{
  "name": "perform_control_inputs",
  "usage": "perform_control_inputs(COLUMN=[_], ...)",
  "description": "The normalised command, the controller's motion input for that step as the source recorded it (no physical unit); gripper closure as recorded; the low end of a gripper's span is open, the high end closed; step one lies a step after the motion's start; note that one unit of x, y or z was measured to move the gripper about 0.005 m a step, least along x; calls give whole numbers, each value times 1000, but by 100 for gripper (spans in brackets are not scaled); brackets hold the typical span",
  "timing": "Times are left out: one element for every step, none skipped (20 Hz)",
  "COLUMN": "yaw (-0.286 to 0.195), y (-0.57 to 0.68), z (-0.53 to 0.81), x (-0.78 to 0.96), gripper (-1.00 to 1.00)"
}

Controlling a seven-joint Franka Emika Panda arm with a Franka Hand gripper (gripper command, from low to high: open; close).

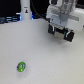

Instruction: Open the kcup holder, insert the kcup into the holder, and close the kcup holder

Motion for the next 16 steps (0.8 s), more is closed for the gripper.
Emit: perform_control_inputs(yaw=[-60, -60, -61, -64, -65, -63, -62, -58, -58, -22, -13, -52, -46, -54, -78, -101], y=[-419, -423, -430, -447, -458, -450, -444, -445, -424, -202, -113, -122, -47, -96, -189, -254], z=[56, 56, 57, 55, 51, 73, 95, 131, 100, 154, 127, 70, 111, 173, 257, 277], x=[895, 894, 890, 881, 875, 868, 856, 826, 779, 662, 531, 342, 214, 234, 294, 328], gripper=[100, 100, 100, 100, 100, 100, 100, 100, 100, 100, 100, -100, -100, -100, -100, -100])
